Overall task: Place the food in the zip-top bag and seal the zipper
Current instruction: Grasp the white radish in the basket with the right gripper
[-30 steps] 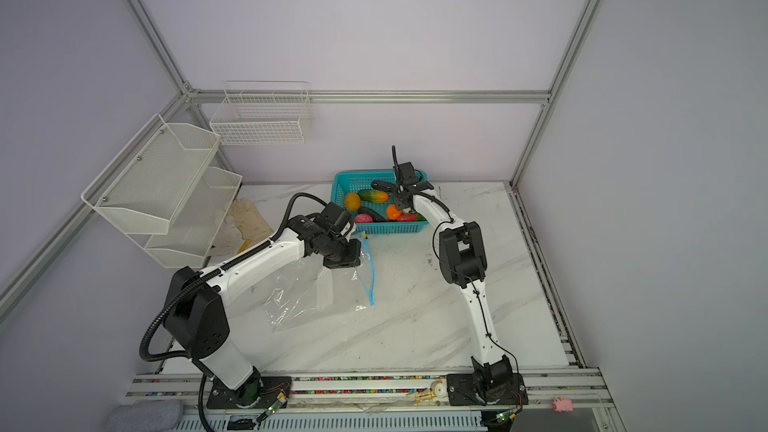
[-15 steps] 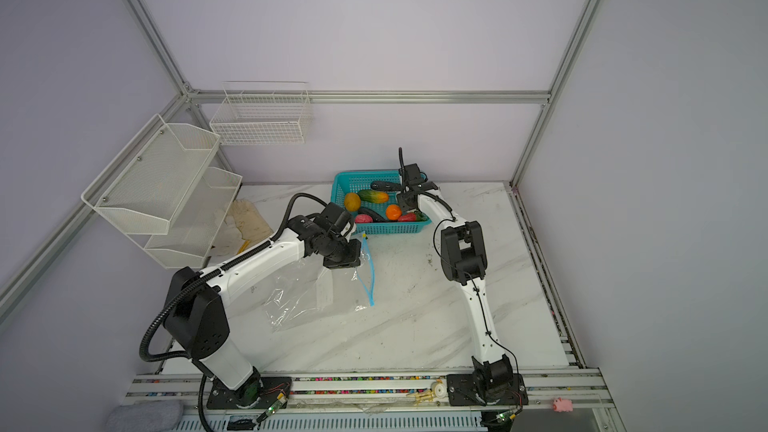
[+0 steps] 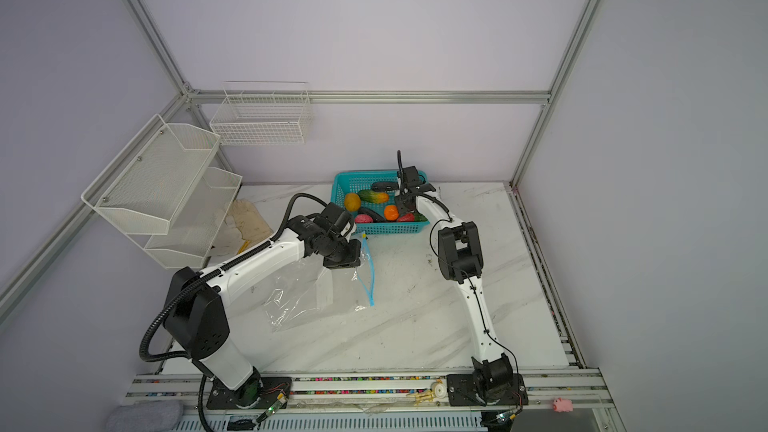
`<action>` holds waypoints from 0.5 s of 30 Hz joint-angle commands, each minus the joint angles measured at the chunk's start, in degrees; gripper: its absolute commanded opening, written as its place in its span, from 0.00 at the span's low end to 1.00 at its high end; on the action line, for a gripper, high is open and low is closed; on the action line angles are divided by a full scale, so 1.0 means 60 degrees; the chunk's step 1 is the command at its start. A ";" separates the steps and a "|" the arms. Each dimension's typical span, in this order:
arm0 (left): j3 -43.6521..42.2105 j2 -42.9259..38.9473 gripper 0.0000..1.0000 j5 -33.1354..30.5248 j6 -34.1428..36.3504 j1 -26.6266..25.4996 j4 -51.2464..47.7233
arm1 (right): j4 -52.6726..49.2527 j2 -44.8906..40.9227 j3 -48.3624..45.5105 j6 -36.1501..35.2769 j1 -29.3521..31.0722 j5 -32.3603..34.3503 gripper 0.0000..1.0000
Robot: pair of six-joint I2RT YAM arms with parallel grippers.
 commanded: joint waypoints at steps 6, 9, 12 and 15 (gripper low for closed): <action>0.0637 -0.0138 0.00 0.0159 0.0046 0.0033 0.0131 | -0.0605 0.0614 0.0624 0.0032 -0.0090 -0.0263 0.69; 0.0637 -0.0133 0.00 0.0167 0.0049 0.0037 0.0131 | -0.0649 0.0663 0.0722 0.0063 -0.0098 -0.0304 0.66; 0.0652 -0.0098 0.00 0.0177 0.0042 0.0037 0.0131 | -0.0641 0.0569 0.0794 0.0055 -0.0101 -0.0352 0.62; 0.0681 -0.0079 0.00 0.0193 0.0049 0.0037 0.0131 | -0.0642 0.0422 0.0880 0.0031 -0.0092 -0.0391 0.59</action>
